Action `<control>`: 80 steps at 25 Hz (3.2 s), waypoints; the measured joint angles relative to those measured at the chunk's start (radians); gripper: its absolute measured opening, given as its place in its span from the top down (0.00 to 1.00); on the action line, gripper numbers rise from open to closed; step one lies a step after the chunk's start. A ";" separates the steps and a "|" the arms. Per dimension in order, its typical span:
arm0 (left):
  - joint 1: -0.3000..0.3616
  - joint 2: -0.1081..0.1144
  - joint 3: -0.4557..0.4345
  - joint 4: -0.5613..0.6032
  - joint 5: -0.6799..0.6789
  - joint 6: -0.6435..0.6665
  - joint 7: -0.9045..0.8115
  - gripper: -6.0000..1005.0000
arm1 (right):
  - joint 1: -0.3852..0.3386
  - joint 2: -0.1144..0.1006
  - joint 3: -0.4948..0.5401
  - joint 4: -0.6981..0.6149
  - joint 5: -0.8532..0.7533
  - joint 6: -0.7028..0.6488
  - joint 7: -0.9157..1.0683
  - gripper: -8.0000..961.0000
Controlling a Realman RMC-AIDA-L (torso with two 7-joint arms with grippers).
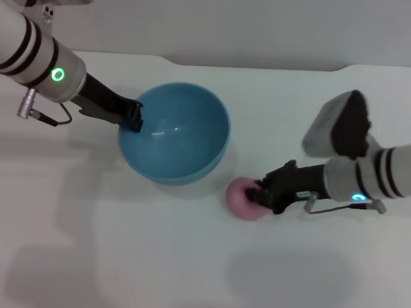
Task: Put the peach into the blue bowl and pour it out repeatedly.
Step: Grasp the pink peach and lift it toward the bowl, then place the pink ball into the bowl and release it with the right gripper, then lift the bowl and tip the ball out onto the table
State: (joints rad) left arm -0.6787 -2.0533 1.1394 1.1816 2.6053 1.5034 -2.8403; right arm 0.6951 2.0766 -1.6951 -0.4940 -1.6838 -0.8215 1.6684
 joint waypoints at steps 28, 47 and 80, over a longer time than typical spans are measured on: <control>-0.120 -0.016 0.271 -0.217 -0.156 -0.112 -0.037 1.00 | -0.256 -0.013 0.880 -0.481 -0.101 -0.889 -0.012 0.94; -0.121 -0.017 0.278 -0.220 -0.186 -0.133 -0.038 1.00 | -0.092 -0.007 0.582 -0.392 -0.245 -0.734 0.069 0.77; 0.021 -0.021 1.116 -0.368 -0.345 -1.539 0.039 1.00 | -0.445 -0.032 1.546 -0.333 -0.267 -0.838 0.050 0.48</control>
State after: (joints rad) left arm -0.6582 -2.0742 2.2552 0.8137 2.2608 -0.0352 -2.8009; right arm 0.2498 2.0447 -0.1489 -0.8272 -1.9510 -1.6599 1.7184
